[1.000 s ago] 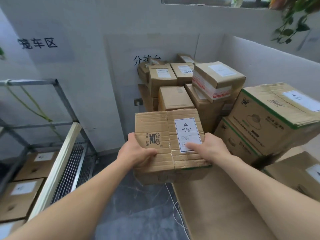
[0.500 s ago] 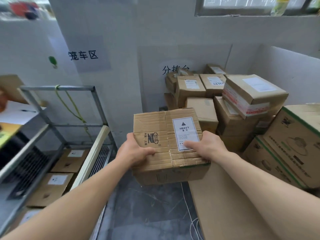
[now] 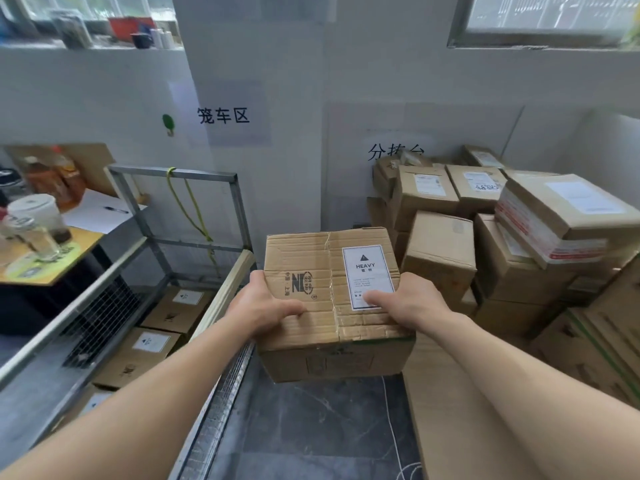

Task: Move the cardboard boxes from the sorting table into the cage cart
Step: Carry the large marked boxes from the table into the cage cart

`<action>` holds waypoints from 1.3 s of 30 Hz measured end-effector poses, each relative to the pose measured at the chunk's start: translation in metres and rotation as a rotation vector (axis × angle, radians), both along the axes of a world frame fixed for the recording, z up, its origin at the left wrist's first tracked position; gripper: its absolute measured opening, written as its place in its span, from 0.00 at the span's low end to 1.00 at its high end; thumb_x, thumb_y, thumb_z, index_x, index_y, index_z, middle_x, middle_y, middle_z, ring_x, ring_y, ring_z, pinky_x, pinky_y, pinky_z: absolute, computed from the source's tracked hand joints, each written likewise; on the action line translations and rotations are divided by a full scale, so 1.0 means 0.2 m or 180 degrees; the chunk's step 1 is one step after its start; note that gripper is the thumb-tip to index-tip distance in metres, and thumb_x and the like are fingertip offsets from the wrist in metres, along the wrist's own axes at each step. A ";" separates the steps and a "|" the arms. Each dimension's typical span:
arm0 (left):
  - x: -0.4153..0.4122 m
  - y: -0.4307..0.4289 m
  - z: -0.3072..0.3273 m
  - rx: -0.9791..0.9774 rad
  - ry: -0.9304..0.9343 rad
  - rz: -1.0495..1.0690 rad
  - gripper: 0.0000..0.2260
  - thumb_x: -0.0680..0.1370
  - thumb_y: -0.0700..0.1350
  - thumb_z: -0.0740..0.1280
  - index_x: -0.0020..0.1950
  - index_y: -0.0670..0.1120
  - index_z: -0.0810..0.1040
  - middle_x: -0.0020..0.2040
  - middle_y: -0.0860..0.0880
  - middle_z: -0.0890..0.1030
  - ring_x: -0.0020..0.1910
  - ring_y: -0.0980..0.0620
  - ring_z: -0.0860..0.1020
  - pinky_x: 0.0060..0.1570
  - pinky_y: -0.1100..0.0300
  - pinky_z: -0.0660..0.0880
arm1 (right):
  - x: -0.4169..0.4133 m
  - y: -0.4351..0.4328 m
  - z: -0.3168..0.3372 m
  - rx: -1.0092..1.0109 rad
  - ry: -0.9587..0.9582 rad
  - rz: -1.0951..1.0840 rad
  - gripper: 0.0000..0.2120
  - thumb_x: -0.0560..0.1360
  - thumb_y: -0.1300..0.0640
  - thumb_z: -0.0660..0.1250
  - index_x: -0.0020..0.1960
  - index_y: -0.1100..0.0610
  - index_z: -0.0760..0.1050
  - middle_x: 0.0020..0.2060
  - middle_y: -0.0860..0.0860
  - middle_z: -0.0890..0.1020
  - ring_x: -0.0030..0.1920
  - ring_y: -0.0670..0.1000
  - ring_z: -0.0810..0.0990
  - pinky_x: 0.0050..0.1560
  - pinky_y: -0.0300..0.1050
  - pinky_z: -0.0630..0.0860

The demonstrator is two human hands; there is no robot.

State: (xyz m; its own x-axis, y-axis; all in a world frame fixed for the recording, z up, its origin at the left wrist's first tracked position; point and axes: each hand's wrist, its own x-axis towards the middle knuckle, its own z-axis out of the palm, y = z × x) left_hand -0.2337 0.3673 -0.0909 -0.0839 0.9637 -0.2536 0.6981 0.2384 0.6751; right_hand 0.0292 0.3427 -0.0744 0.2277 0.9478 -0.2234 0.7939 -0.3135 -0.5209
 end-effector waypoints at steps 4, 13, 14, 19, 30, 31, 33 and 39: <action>-0.17 0.11 0.00 -0.0018 -0.0041 0.0046 0.39 0.60 0.60 0.81 0.64 0.51 0.66 0.58 0.51 0.78 0.58 0.47 0.77 0.61 0.50 0.75 | -0.18 0.14 -0.01 -0.0002 -0.0014 0.0003 0.25 0.68 0.33 0.71 0.52 0.52 0.76 0.51 0.50 0.82 0.51 0.55 0.80 0.54 0.51 0.78; -0.70 0.60 -0.01 0.0086 -0.0110 0.0133 0.38 0.64 0.58 0.80 0.66 0.50 0.64 0.58 0.52 0.78 0.59 0.47 0.77 0.61 0.49 0.75 | -0.72 0.68 0.03 0.0067 -0.0133 0.0178 0.21 0.69 0.34 0.70 0.47 0.50 0.75 0.50 0.49 0.82 0.49 0.54 0.81 0.53 0.50 0.78; -0.76 0.66 0.00 0.0098 -0.0097 0.0134 0.38 0.65 0.58 0.80 0.66 0.50 0.64 0.59 0.52 0.77 0.59 0.47 0.77 0.61 0.49 0.75 | -0.78 0.74 0.03 0.0087 -0.0115 0.0187 0.24 0.67 0.32 0.70 0.50 0.51 0.77 0.50 0.49 0.83 0.49 0.54 0.81 0.53 0.51 0.79; -1.03 0.87 0.02 0.0146 -0.0131 0.0204 0.39 0.66 0.57 0.80 0.69 0.50 0.62 0.57 0.53 0.75 0.58 0.48 0.77 0.59 0.50 0.76 | -1.05 1.01 0.05 0.0138 -0.0089 0.0301 0.24 0.67 0.33 0.69 0.51 0.51 0.80 0.47 0.47 0.83 0.46 0.53 0.80 0.46 0.47 0.75; -1.46 1.17 -0.06 0.0160 -0.0052 0.1059 0.39 0.65 0.57 0.81 0.68 0.49 0.63 0.58 0.53 0.77 0.56 0.50 0.77 0.56 0.51 0.76 | -1.55 1.67 -0.05 0.0164 0.0051 0.1040 0.19 0.70 0.36 0.72 0.48 0.51 0.77 0.48 0.49 0.82 0.48 0.54 0.78 0.46 0.47 0.73; -1.49 1.19 -0.07 0.0137 -0.0051 0.1174 0.39 0.65 0.57 0.81 0.67 0.49 0.63 0.58 0.53 0.77 0.56 0.50 0.77 0.56 0.51 0.76 | -1.58 1.73 -0.08 0.0151 0.0056 0.1130 0.21 0.69 0.35 0.72 0.50 0.51 0.79 0.48 0.49 0.83 0.48 0.55 0.79 0.46 0.47 0.73; -1.52 1.21 -0.08 0.0083 -0.0064 0.1415 0.38 0.65 0.56 0.81 0.67 0.49 0.63 0.58 0.52 0.77 0.56 0.49 0.78 0.56 0.51 0.76 | -1.66 1.86 -0.12 0.0112 0.0092 0.1347 0.22 0.69 0.35 0.72 0.51 0.51 0.79 0.49 0.49 0.83 0.48 0.54 0.79 0.46 0.47 0.73; -1.59 1.28 -0.13 -0.0013 -0.0171 0.2052 0.38 0.65 0.54 0.81 0.65 0.49 0.62 0.57 0.52 0.77 0.56 0.49 0.78 0.60 0.48 0.76 | -1.86 2.14 -0.18 -0.0001 0.0100 0.1962 0.23 0.68 0.34 0.72 0.50 0.51 0.75 0.47 0.48 0.81 0.48 0.54 0.78 0.46 0.48 0.73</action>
